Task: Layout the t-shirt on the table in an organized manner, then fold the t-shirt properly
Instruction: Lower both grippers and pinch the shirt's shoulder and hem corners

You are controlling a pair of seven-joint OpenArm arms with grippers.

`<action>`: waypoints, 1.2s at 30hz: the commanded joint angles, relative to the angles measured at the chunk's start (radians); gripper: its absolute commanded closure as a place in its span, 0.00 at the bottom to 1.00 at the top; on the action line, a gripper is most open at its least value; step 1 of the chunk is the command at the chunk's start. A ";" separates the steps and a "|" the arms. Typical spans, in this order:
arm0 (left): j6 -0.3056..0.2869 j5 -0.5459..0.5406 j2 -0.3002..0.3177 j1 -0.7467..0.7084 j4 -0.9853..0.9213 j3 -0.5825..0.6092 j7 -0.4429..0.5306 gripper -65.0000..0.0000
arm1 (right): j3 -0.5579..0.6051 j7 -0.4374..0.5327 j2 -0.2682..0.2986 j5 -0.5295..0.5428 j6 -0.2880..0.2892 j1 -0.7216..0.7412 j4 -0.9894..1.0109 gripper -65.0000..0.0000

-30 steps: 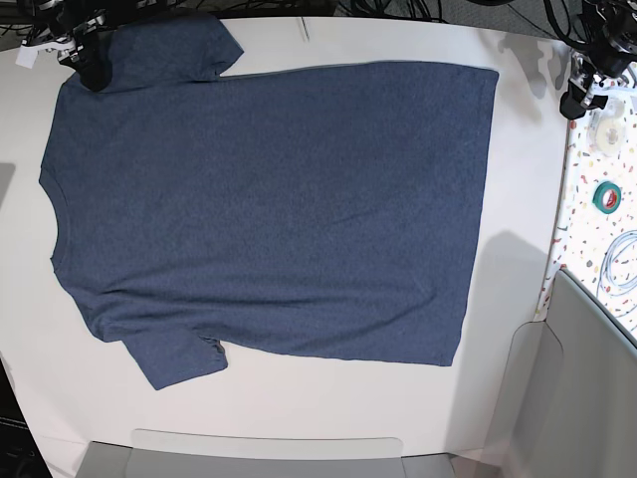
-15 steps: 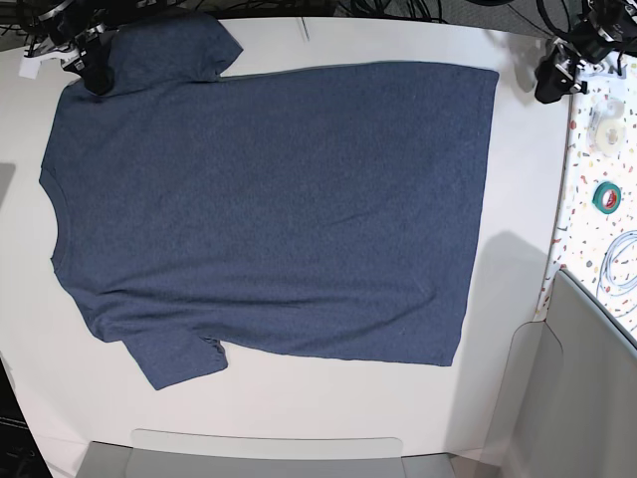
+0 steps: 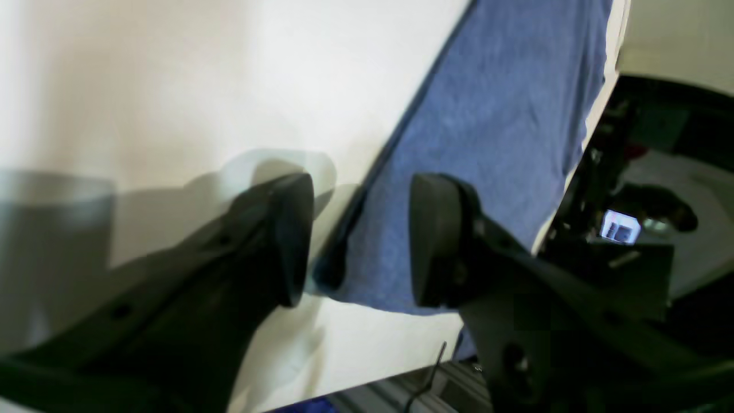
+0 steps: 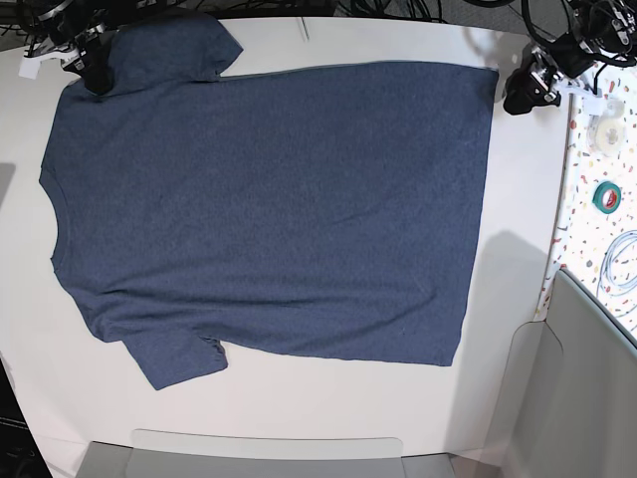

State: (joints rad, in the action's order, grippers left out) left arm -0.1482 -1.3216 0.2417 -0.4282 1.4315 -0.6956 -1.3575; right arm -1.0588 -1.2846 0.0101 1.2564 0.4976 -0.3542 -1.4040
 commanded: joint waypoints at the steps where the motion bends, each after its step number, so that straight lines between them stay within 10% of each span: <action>1: 0.019 0.095 0.000 -0.034 -0.004 0.018 -0.039 0.58 | 0.004 -0.048 -0.005 -0.159 -0.029 -0.015 0.013 1.00; 21: 0.019 0.093 0.000 -0.087 -0.001 0.092 -0.039 0.71 | 0.004 -0.051 -0.008 -0.160 -0.030 -0.018 0.012 1.00; 36: 0.022 0.080 0.005 -0.096 0.033 0.184 -0.039 0.61 | 0.004 -0.051 -0.006 -0.160 -0.030 -0.024 0.010 1.00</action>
State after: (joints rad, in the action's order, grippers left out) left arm -0.1539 -1.3720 0.2459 -0.5014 1.4708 -0.5224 -1.3632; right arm -1.0588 -1.2793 0.0074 1.2568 0.4976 -0.3569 -1.4040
